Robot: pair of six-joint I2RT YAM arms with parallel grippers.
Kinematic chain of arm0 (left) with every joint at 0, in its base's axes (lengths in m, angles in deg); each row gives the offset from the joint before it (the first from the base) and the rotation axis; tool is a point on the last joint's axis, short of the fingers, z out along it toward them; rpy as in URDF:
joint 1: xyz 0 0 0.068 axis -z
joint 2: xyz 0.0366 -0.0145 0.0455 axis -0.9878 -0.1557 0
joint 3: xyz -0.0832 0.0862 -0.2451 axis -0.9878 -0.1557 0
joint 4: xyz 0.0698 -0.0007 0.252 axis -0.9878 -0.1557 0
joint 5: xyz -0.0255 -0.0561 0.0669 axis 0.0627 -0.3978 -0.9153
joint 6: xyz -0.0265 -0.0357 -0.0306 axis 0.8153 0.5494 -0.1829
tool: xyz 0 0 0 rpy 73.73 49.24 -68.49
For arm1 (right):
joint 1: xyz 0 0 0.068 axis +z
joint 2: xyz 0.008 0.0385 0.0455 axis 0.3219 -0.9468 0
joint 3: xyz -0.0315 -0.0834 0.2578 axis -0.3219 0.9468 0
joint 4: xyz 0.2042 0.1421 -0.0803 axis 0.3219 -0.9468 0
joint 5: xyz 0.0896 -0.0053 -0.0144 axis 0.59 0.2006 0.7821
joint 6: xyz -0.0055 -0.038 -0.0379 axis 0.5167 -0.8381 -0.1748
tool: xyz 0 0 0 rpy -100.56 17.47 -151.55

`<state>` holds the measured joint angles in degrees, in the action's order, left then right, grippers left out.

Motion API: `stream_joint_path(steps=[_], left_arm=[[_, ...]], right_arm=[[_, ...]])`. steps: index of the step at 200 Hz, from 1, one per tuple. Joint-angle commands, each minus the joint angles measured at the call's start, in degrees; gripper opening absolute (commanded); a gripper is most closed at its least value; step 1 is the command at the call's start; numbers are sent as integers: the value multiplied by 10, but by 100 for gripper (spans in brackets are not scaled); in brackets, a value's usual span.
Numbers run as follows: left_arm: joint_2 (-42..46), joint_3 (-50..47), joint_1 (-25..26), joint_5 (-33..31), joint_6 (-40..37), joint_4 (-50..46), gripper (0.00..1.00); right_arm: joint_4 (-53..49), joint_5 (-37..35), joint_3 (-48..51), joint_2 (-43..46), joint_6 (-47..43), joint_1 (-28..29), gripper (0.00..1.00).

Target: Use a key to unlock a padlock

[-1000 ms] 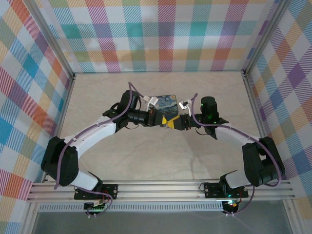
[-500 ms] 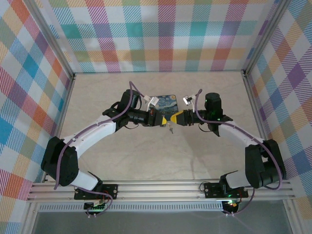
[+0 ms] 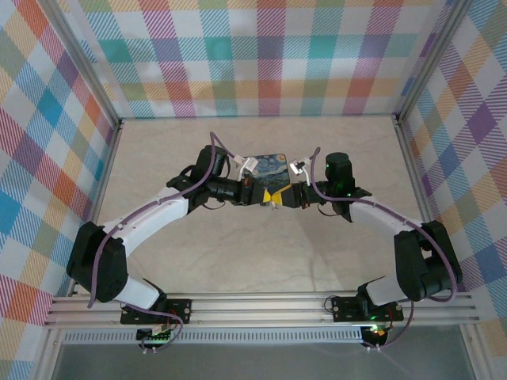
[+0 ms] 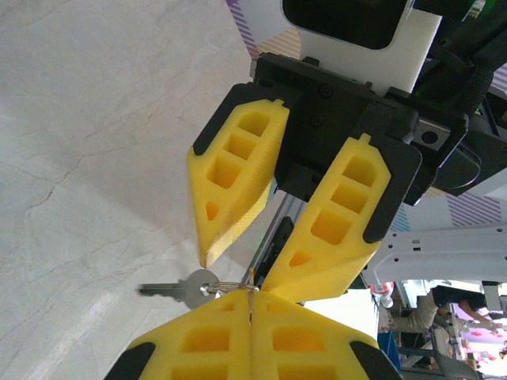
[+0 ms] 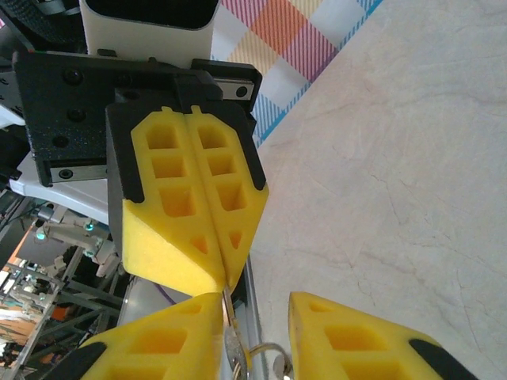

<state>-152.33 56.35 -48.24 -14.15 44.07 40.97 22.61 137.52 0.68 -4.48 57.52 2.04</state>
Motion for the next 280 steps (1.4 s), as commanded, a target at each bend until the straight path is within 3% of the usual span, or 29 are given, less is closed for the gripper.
stream_joint_path(steps=[1, 63, 107, 161, 198, 219, 231, 259, 280], left_arm=[[1, 24, -5, 7, -7, 2, 0], [-1, 29, -8, 8, -6, -1, 0], [0, 29, -8, 11, -6, 1, 0], [2, 24, -8, 4, -7, -1, 0], [-4, 17, -14, -20, 10, 12, 0], [-4, 7, -24, -44, 32, 28, 32], [-1, 4, -28, -58, 44, 37, 44], [5, 10, -30, -124, 57, 18, 57], [3, 9, -17, -224, 86, -11, 60]], right_arm=[[10, 31, 1, -2, -2, 0, 27], [21, 35, 19, 7, 4, 0, 36], [33, 32, 18, 5, 10, 1, 24], [82, 55, 30, 6, 34, 1, 0], [78, 43, 43, 13, 31, 1, 0], [42, 16, 43, 18, 11, 1, 0], [18, -9, 43, 22, -2, 1, 0], [-23, -58, 43, 26, -21, 0, 0], [-48, -104, 47, 32, -27, -2, 0]])
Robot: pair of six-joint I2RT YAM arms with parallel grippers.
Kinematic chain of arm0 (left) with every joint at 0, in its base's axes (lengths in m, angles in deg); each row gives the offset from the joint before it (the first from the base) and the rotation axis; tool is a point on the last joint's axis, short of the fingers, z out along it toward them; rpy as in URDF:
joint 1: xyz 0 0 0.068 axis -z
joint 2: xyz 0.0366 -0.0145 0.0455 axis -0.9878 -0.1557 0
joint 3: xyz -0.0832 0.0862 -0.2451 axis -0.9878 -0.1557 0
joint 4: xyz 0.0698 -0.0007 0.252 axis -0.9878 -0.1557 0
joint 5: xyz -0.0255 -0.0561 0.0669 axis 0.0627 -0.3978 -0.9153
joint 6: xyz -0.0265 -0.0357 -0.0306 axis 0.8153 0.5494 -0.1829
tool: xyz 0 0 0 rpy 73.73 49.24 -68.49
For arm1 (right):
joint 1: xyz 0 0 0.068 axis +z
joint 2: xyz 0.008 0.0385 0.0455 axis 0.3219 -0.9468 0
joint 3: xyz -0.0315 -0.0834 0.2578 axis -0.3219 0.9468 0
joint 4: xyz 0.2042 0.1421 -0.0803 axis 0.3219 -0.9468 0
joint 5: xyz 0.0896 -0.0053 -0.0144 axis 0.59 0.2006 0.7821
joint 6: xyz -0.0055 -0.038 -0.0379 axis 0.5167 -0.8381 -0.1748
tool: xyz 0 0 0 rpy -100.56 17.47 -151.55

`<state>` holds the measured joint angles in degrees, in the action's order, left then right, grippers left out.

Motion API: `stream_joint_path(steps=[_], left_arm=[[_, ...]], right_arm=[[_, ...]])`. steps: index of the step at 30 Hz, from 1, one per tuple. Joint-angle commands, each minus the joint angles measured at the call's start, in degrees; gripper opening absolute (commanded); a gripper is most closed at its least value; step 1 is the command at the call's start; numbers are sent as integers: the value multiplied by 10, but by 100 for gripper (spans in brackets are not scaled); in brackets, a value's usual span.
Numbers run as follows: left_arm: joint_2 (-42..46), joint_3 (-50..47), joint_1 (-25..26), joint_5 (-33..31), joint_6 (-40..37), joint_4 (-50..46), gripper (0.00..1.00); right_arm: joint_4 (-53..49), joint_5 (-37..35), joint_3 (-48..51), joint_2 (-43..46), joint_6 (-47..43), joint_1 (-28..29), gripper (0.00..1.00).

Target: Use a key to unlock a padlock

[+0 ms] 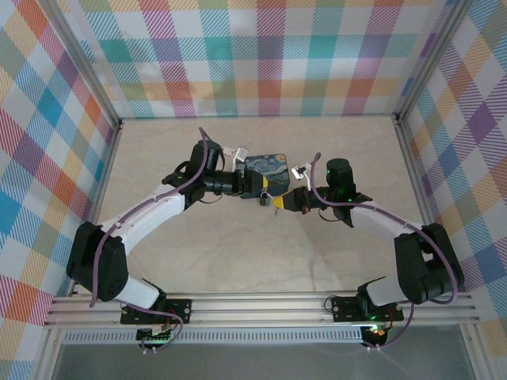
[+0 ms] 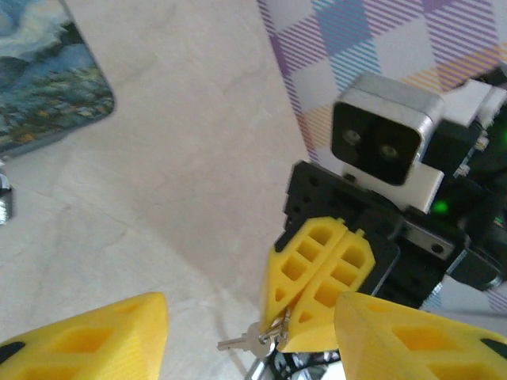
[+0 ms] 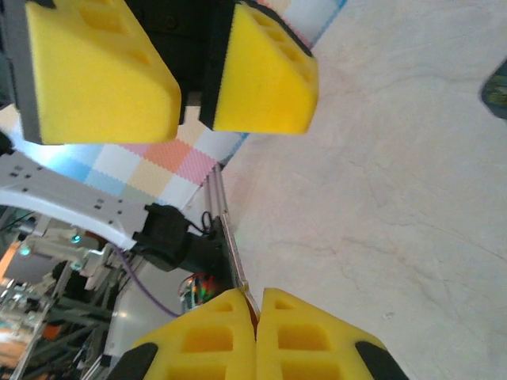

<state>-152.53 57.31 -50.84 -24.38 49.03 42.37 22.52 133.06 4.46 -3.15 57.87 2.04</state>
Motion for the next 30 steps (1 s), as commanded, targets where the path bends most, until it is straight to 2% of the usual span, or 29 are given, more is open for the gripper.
stream_joint_path(steps=[1, 5, 7, 9, 12, 14, 17, 23, 30], left_arm=[[4, -1, 10, -128, 39, -27, 60], [-15, -14, 50, -272, 103, -60, 62], [-28, -31, 66, -313, 137, -41, 62], [-50, -30, 87, -351, 138, -31, 62], [-98, 14, 138, -433, 94, -58, 63], [-138, 46, 158, -480, 89, -94, 64], [-179, 62, 169, -524, 101, -98, 64], [-256, 104, 174, -551, 102, -101, 64], [-313, 136, 177, -583, 91, -96, 57]], right_arm=[[-49, -63, 9, 19, -30, -2, 0], [-106, -179, 13, 24, -27, -17, 0], [-139, -242, 15, 32, -26, -28, 0], [-157, -289, 22, 44, -20, -41, 0], [-184, -331, 18, 54, -12, -53, 0], [-208, -349, 8, 55, -14, -56, 0], [-224, -357, 1, 57, -11, -59, 0], [-213, -345, 12, 61, -6, -60, 0], [-205, -325, 17, 56, 1, -60, 0]])
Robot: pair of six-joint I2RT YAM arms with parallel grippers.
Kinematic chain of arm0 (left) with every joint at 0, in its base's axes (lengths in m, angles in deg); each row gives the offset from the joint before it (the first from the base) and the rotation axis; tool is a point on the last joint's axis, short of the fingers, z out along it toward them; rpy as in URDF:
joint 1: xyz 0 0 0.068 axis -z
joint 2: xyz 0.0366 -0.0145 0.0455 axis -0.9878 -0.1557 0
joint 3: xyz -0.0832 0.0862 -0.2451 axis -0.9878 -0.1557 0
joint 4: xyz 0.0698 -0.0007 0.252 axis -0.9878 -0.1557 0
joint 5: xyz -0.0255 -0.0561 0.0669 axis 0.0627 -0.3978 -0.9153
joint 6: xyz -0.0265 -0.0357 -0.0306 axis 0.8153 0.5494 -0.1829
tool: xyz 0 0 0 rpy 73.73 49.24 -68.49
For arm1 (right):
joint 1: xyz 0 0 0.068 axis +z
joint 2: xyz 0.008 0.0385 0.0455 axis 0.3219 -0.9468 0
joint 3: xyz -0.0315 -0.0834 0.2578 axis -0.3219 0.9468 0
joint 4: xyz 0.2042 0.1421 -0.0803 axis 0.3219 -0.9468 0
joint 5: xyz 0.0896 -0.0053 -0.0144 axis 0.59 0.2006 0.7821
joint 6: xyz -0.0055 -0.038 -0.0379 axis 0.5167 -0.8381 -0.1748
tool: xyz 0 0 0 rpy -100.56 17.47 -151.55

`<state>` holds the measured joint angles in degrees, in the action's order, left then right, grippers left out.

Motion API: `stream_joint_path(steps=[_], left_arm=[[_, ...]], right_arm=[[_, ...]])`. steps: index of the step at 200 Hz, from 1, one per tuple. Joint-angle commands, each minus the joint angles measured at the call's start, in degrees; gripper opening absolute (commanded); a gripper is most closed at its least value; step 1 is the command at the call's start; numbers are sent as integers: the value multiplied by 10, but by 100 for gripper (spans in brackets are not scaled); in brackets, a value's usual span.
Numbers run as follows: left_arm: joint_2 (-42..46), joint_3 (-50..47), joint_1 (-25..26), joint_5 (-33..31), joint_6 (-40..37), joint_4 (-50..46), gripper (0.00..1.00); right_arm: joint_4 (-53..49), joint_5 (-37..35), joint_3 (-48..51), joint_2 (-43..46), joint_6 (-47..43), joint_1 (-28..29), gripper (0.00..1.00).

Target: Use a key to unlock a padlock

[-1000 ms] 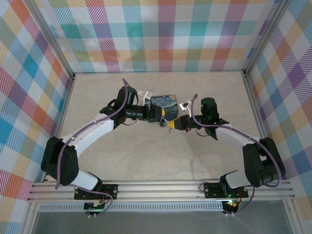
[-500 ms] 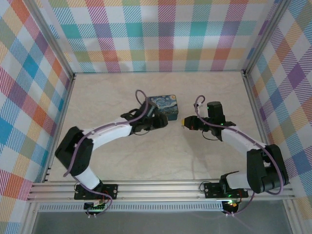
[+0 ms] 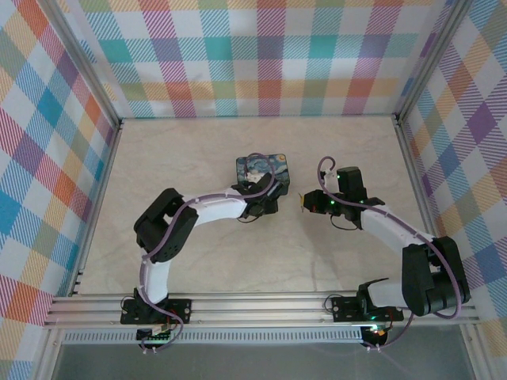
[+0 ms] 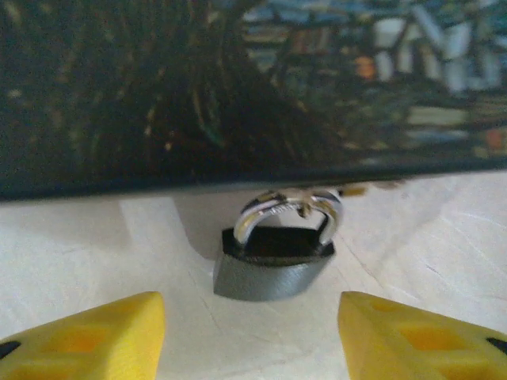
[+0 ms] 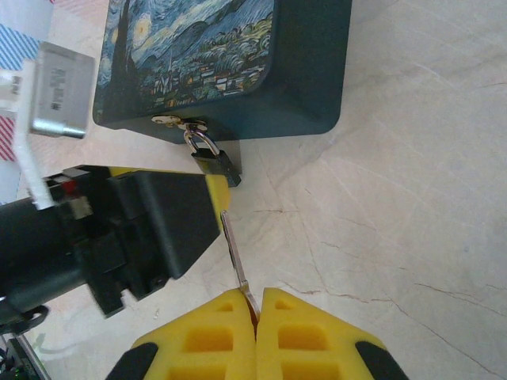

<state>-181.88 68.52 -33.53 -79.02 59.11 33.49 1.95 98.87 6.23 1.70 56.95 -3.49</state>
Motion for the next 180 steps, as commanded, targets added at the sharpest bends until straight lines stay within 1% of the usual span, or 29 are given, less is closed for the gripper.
stream_joint_path(steps=[1, 33, 51, 80, 105, 125, 162, 180], left_arm=[[-25, 28, 3, -41, -11, -7, 57], [-55, 57, 4, -48, -34, -12, 43], [-62, 69, 4, -54, -46, -16, 42], [-80, 100, 4, -67, -62, -43, 48], [-95, 122, 5, -83, -66, -68, 48], [-98, 128, 6, -88, -67, -75, 42], [-99, 131, 10, -108, -70, -93, 35], [-100, 126, 10, -108, -73, -91, 33]], right_arm=[[2, 18, -1, 6, 9, -4, 0], [11, 33, -3, -6, 16, -4, 0], [13, 35, -3, -11, 18, -4, 0], [18, 45, -2, -19, 19, -5, 0], [21, 50, -1, -20, 20, -5, 0], [20, 55, -2, -21, 18, -4, 0], [13, 58, -1, -20, 13, -5, 0], [9, 60, -1, -19, 12, -4, 0]])
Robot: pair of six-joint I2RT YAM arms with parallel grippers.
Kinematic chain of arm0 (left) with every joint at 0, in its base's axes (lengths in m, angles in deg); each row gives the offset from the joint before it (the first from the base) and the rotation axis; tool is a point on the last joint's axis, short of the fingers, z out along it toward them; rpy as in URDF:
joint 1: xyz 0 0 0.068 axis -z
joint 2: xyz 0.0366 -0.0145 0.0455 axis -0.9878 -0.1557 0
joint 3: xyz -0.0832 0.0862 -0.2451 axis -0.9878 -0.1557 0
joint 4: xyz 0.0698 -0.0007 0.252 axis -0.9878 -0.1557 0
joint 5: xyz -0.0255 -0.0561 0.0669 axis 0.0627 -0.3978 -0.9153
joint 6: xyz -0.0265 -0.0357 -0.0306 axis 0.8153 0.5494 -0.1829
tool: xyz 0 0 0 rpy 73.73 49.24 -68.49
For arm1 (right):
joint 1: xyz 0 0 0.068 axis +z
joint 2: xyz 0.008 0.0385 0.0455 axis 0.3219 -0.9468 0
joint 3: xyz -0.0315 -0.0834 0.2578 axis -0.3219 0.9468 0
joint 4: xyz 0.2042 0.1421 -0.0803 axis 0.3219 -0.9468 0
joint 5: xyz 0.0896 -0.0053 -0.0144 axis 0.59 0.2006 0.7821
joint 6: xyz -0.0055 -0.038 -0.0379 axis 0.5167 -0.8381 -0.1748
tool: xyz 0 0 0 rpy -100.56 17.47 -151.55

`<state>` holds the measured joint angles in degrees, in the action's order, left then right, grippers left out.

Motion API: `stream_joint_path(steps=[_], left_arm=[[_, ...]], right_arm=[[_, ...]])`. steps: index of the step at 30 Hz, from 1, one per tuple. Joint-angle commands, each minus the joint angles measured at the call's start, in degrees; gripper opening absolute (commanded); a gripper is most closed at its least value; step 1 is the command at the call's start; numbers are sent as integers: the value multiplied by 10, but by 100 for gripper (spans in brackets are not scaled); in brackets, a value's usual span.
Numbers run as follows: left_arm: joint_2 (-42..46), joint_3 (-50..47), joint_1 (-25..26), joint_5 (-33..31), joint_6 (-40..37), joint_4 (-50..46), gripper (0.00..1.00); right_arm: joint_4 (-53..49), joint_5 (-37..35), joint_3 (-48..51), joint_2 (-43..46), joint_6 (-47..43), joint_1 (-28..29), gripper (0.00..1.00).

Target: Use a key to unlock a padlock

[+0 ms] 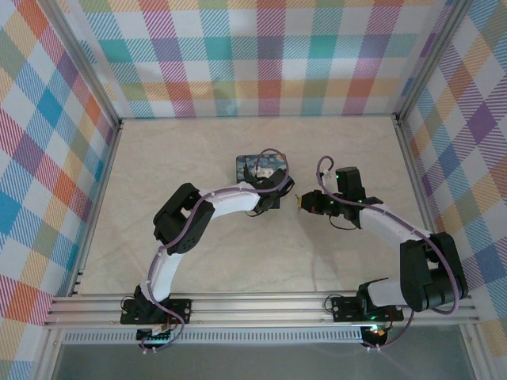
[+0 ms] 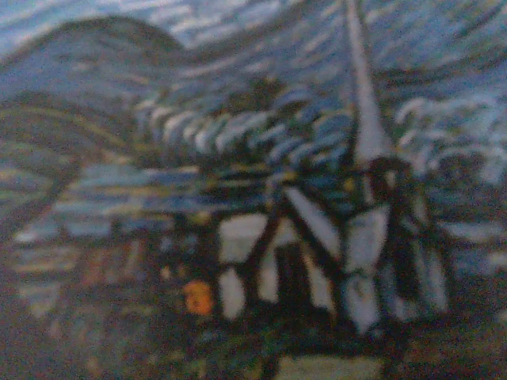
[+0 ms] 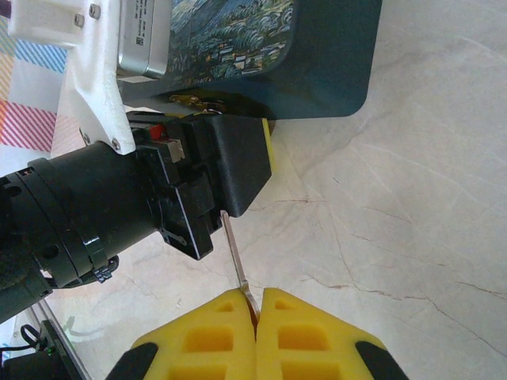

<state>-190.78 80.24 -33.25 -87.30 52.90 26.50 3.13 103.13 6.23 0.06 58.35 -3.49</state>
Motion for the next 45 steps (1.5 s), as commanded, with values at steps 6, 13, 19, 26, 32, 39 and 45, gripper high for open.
stream_joint_path(steps=[6, 13, 19, 26, 32, 39, 45], left_arm=[[5, 21, 6, 5, -34, -52, 29], [16, 145, -20, 148, -63, -244, 24], [28, 192, -51, 267, -58, -315, 22], [40, 256, -90, 381, -21, -377, 17], [76, 242, -122, 455, 49, -379, 16], [145, 176, -147, 504, 166, -295, 15], [174, 138, -149, 523, 210, -274, 15]], right_arm=[[-17, 30, -4, 1, -8, -3, 0], [0, 108, 16, 13, -27, 0, 0], [35, 108, 53, 43, -12, 25, 0], [46, 85, 77, 82, 12, 53, 0], [31, 100, 67, 116, 11, 73, 0], [99, 110, 62, 104, 48, 98, 0], [135, 102, 27, 70, 36, 115, 0]])
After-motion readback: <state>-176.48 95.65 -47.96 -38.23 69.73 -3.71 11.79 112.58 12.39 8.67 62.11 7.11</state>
